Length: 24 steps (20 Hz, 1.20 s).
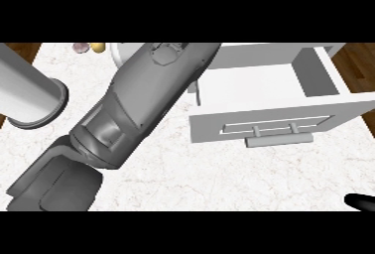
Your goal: Pick up the can, place it into the drawer and close the drawer
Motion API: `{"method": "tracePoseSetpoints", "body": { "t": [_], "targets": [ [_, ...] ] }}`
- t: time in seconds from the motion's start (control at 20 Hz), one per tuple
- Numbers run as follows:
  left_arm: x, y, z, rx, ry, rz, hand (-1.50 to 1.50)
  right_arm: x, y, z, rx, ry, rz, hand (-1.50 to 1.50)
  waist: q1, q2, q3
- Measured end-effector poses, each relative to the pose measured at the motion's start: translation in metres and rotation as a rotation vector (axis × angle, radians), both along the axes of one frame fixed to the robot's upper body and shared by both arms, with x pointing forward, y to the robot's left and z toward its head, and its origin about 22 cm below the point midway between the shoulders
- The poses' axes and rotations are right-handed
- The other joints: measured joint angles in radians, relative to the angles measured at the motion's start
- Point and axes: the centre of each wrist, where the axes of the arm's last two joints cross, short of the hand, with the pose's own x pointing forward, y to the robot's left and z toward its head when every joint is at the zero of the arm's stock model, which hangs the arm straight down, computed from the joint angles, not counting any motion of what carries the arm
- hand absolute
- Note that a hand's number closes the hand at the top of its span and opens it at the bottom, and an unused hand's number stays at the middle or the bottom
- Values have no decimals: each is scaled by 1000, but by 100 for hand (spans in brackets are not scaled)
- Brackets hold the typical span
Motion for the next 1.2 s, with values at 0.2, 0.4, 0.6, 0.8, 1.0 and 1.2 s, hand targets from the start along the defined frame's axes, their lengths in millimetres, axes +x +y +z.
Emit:
{"method": "tracePoseSetpoints", "body": {
  "t": [0.2,0.4,0.6,0.8,1.0,1.2],
  "targets": [
    [1,-1,0,-2,-9,55,-150,6,3,2,-12,-3,8,-150,-10,4,0],
    [3,0,-3,-5,-23,91,-150,8,4,6,-42,-19,9,-150,-16,7,0],
    [4,2,-9,-18,-36,114,-150,12,7,9,-120,-39,26,-150,-23,9,1],
    [4,1,-6,-50,-22,117,-150,21,10,14,-222,-75,40,-150,-18,11,0],
    [4,0,-1,-85,-15,117,-150,31,15,17,-354,-97,33,-150,-9,13,0],
    [3,-2,3,-122,-21,117,-150,47,22,17,-495,-104,22,-150,2,14,-1]
  ]
}}
